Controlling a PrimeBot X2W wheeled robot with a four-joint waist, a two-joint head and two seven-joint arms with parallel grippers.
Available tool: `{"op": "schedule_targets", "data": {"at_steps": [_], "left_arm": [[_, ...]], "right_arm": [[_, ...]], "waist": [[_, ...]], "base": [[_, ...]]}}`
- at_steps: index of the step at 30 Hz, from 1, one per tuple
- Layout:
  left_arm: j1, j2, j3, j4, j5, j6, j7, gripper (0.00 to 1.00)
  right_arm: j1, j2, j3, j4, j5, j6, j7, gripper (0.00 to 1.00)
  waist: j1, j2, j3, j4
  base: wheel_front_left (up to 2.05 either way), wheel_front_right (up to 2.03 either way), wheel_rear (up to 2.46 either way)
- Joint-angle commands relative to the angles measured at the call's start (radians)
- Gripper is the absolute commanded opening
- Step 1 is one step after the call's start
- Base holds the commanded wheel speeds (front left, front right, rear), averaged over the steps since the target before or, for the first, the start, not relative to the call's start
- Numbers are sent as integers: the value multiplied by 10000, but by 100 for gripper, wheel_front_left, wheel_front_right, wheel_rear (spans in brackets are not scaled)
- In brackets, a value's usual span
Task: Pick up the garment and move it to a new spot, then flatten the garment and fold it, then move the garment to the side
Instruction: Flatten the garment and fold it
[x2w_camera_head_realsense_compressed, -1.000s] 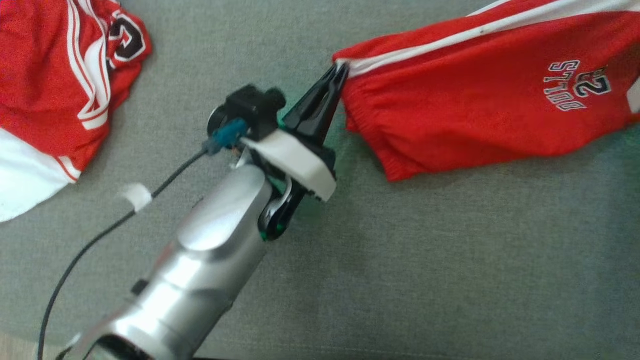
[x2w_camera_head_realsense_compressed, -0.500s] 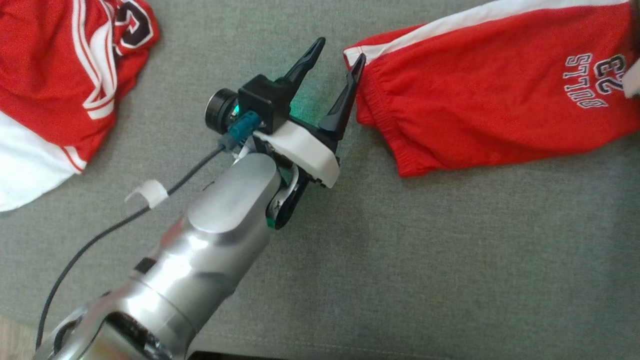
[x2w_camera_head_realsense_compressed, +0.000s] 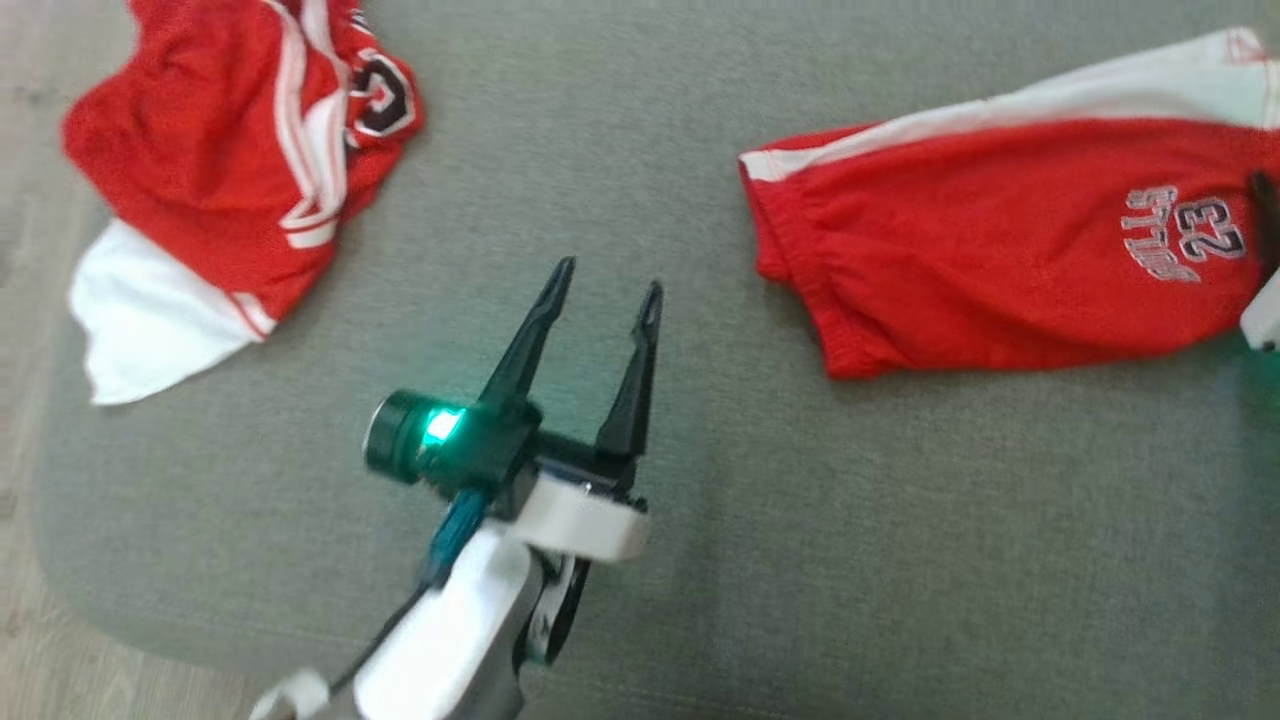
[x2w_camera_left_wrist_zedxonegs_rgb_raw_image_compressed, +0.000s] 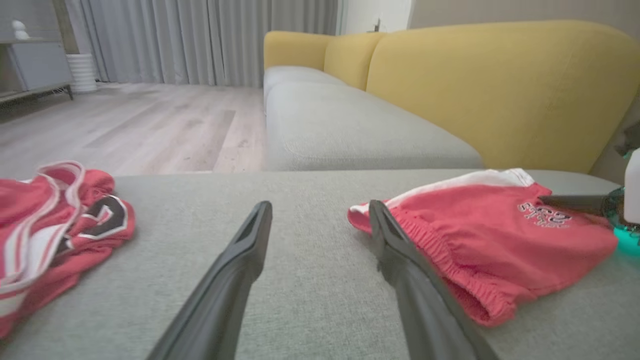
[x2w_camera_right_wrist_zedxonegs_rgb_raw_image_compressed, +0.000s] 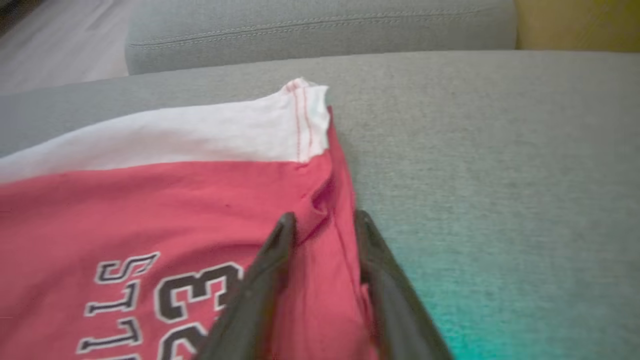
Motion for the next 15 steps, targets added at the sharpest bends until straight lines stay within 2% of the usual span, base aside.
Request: {"op": "schedule_targets", "data": {"at_steps": [1, 9, 15], "left_arm": [[216, 118, 560, -712, 245, 142, -50, 100], [1899, 145, 1253, -1938, 987, 357, -50, 100], [2435, 137, 1586, -2278, 1259, 249, -50, 100]], "right_arm": [[546, -184, 156, -240, 435, 65, 71, 0], [1084, -486, 169, -113, 1118, 65, -591, 0], [1496, -1327, 250, 196, 1159, 65, -856, 0]], "waist": [[2, -1, -348, 256], [2, -1, -1258, 46], [2, -1, -1628, -282]], "base": [[0, 0, 0], [0, 0, 0], [0, 0, 0]]}}
